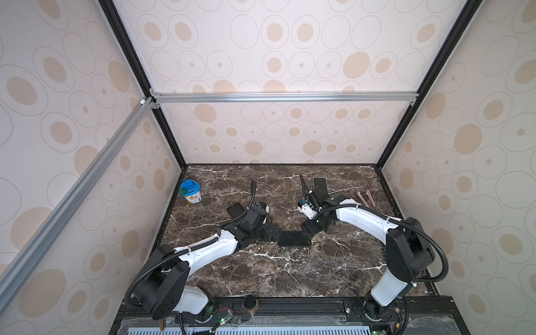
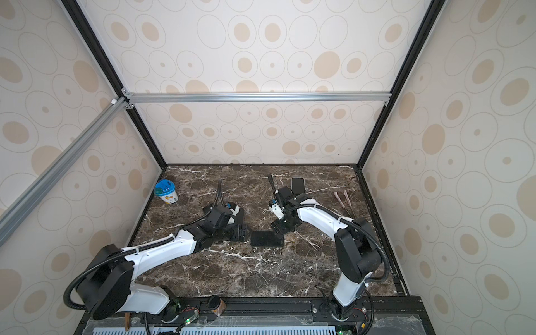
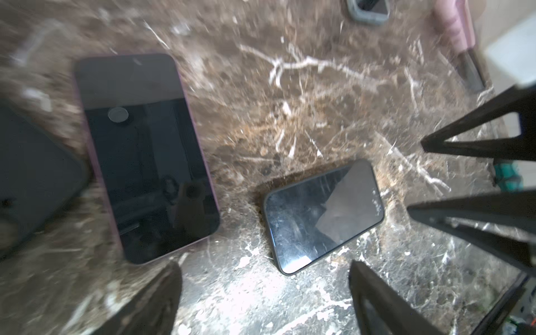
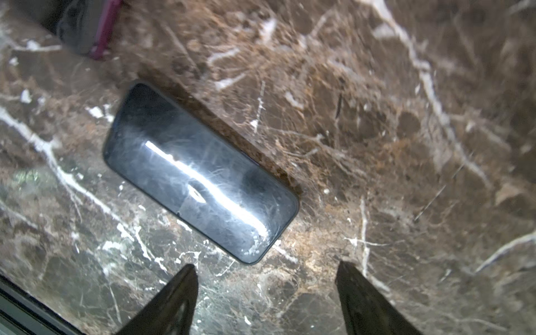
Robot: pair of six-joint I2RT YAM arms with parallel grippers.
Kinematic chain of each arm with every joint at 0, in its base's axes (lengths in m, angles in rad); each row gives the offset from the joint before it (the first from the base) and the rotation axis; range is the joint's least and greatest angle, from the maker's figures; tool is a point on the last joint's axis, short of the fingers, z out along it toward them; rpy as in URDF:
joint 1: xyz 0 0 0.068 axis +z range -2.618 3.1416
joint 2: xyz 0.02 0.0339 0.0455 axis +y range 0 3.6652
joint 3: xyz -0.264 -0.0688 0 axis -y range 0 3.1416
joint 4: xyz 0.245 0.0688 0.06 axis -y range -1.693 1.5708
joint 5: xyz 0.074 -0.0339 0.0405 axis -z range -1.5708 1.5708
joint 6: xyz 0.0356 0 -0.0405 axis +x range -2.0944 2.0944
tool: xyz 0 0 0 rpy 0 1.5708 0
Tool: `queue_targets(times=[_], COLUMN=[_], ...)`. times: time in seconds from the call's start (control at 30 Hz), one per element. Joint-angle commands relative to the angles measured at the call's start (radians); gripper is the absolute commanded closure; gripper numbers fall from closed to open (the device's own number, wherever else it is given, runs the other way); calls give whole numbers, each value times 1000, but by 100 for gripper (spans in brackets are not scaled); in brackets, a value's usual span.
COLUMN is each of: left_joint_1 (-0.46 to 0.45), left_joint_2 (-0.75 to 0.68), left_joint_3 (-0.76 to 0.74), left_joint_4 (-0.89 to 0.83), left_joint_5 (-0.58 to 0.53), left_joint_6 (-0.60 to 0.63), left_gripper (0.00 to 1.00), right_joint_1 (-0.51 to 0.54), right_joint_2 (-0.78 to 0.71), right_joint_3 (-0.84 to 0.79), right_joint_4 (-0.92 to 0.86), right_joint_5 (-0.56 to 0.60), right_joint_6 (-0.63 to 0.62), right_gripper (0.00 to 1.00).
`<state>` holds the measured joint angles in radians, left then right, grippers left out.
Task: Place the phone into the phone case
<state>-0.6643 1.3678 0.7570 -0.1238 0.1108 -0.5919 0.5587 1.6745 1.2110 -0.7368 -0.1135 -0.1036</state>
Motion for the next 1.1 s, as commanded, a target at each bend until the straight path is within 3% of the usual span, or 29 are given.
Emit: queue_targets(times=[0.0,0.03,0.07,0.2,0.57,1.07], left_joint_1=[19,26,31,49,59,60], left_joint_2=[-80,-102,-128,-233,-439,-597], left_joint_3=[2,1,-1,-22,-32,-95], left_joint_4=[-119,-142,-167,-229,-350,-356], left_joint_5=[-102,-119,-136,-164,-200,-187], left_joint_6=[57,61,69,103,105,98], left_gripper=[3,2,0,0,0,0], right_joint_1=[21,22,23,44,67,79], right_joint_2=[-51,-56,-57,-46,11,163], right_joint_3=[-11,-9,-7,-23,-62,-20], right_joint_4=[78,87,97,134,97,74], right_joint_5=[7,-4,-10,34,-39,-92], right_joint_6=[-155,-175,-202,-322,-545,-617], right_gripper=[15,5,3,2,2,3])
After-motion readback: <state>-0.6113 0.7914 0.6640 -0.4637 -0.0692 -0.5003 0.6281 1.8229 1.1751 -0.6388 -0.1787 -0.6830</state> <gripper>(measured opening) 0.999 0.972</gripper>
